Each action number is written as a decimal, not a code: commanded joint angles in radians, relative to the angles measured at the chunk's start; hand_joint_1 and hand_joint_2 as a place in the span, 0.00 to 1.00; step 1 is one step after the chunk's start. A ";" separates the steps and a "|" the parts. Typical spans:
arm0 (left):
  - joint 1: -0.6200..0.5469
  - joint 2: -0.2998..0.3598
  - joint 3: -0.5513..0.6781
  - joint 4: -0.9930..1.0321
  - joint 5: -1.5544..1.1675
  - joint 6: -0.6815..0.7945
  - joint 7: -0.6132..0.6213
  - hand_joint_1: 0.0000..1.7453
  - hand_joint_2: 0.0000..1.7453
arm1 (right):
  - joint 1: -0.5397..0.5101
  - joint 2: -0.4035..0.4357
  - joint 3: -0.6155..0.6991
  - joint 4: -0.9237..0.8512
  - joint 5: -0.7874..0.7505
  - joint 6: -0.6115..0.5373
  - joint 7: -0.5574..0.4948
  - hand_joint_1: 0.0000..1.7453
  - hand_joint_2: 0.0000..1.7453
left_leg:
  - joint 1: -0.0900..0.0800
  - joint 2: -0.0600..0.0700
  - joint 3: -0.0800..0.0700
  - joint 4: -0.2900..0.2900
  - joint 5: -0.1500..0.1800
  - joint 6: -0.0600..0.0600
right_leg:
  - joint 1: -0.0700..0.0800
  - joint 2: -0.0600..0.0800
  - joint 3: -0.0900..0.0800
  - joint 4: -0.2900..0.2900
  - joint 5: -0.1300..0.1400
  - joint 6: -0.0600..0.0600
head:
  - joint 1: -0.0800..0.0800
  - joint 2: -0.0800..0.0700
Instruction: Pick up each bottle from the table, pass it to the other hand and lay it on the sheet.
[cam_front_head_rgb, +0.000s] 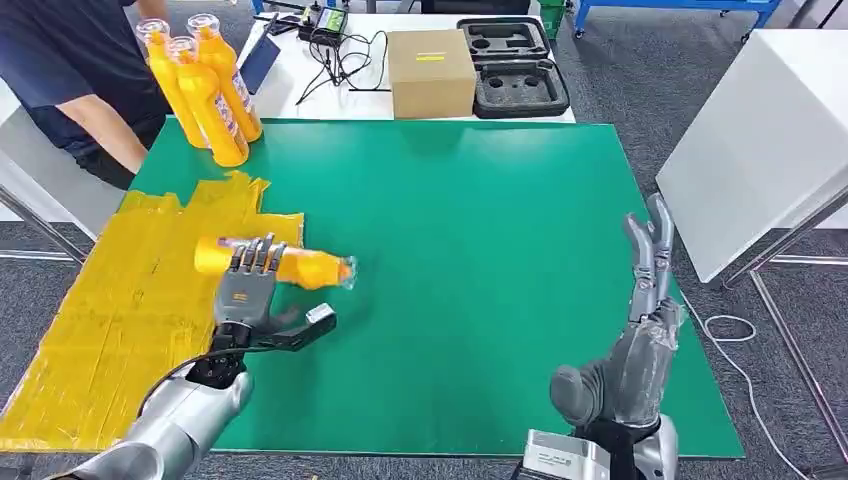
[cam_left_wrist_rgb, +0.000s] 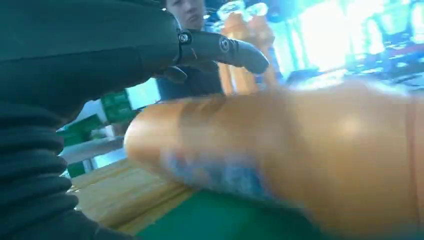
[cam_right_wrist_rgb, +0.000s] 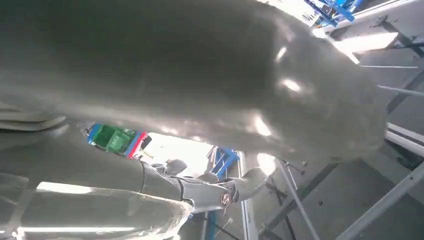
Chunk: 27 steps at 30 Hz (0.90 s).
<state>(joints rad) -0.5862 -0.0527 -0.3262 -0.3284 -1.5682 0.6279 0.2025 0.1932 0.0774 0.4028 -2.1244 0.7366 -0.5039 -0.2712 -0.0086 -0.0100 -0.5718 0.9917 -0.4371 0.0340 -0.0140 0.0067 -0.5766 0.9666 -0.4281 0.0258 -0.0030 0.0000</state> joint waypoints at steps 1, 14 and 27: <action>-0.059 -0.008 0.004 0.073 0.026 -0.046 -0.028 0.00 0.00 | 0.000 -0.008 -0.012 -0.009 -0.007 0.007 0.006 0.00 0.00 | 0.002 0.000 0.003 0.001 -0.002 -0.003 | 0.002 -0.002 0.004 0.000 -0.002 -0.002 | 0.000 0.000; -0.053 -0.008 0.145 0.049 0.115 0.058 -0.111 0.00 0.00 | 0.004 0.005 -0.021 -0.004 -0.007 0.024 0.001 0.00 0.00 | 0.002 0.001 0.003 0.001 -0.002 -0.003 | 0.002 -0.001 0.003 0.000 -0.001 -0.001 | 0.000 0.000; -0.035 -0.142 0.407 -0.468 1.171 -0.642 -0.677 0.00 0.00 | -0.194 -0.066 -0.177 0.310 -0.118 -0.082 -0.032 0.00 0.00 | 0.002 0.002 0.001 0.000 0.000 -0.001 | 0.002 0.000 0.002 -0.002 0.001 0.000 | 0.000 0.000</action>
<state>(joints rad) -0.6194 -0.1362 0.0585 -0.5067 -0.7341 0.3709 -0.4605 0.1774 0.0980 0.3864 -2.1183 0.8270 -0.5780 -0.2174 -0.0086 -0.0098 -0.5715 0.9918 -0.4368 0.0340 -0.0140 0.0067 -0.5760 0.9666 -0.4279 0.0259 -0.0034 0.0000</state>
